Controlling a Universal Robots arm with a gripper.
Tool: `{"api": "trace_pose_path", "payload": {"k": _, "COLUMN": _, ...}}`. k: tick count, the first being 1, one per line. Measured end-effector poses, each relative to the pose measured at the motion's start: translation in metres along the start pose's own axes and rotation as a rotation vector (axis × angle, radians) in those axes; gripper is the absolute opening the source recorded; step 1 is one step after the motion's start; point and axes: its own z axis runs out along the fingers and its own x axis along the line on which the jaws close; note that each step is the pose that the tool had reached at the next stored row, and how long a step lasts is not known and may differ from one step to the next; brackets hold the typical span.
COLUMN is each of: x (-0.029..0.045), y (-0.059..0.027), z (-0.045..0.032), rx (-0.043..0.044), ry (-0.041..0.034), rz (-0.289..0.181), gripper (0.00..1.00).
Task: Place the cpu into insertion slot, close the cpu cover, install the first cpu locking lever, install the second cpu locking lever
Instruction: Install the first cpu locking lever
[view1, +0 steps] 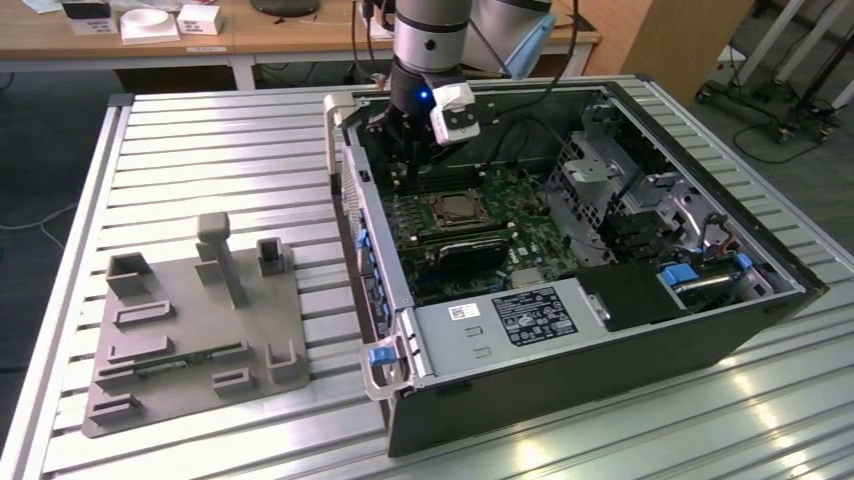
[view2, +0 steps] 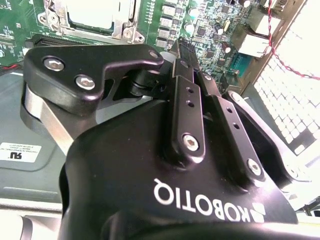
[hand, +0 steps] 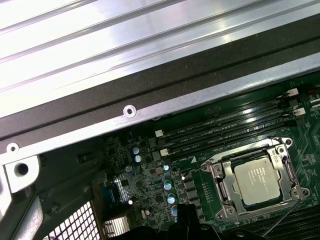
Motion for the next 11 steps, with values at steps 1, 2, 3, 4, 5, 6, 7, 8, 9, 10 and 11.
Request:
{"api": "trace_pose_path", "payload": {"k": 1, "x": 0.0, "y": 0.0, "z": 0.0, "rx": 0.0, "ry": 0.0, "rz": 0.0, "gripper": 0.1}}
{"api": "trace_pose_path", "payload": {"k": 2, "x": 0.0, "y": 0.0, "z": 0.0, "rx": 0.0, "ry": 0.0, "rz": 0.0, "gripper": 0.1}}
{"api": "trace_pose_path", "payload": {"k": 3, "x": 0.0, "y": 0.0, "z": 0.0, "rx": 0.0, "ry": 0.0, "rz": 0.0, "gripper": 0.1}}
{"api": "trace_pose_path", "payload": {"k": 4, "x": 0.0, "y": 0.0, "z": 0.0, "rx": 0.0, "ry": 0.0, "rz": 0.0, "gripper": 0.1}}
{"api": "trace_pose_path", "payload": {"k": 5, "x": 0.0, "y": 0.0, "z": 0.0, "rx": 0.0, "ry": 0.0, "rz": -0.001, "gripper": 0.1}}
{"api": "trace_pose_path", "payload": {"k": 6, "x": 0.0, "y": 0.0, "z": 0.0, "rx": 0.0, "ry": 0.0, "rz": -0.002, "gripper": 0.1}}
{"api": "trace_pose_path", "payload": {"k": 7, "x": 0.0, "y": 0.0, "z": 0.0, "rx": 0.0, "ry": 0.0, "rz": -0.002, "gripper": 0.1}}
{"api": "trace_pose_path", "payload": {"k": 8, "x": 0.0, "y": 0.0, "z": 0.0, "rx": 0.0, "ry": 0.0, "rz": -0.002, "gripper": 0.1}}
{"api": "trace_pose_path", "payload": {"k": 9, "x": 0.0, "y": 0.0, "z": 0.0, "rx": 0.0, "ry": 0.0, "rz": -0.002, "gripper": 0.1}}
{"api": "trace_pose_path", "payload": {"k": 10, "x": 0.0, "y": 0.0, "z": 0.0, "rx": 0.0, "ry": 0.0, "rz": -0.002, "gripper": 0.1}}
{"api": "trace_pose_path", "payload": {"k": 11, "x": 0.0, "y": 0.0, "z": 0.0, "rx": 0.0, "ry": 0.0, "rz": -0.002, "gripper": 0.1}}
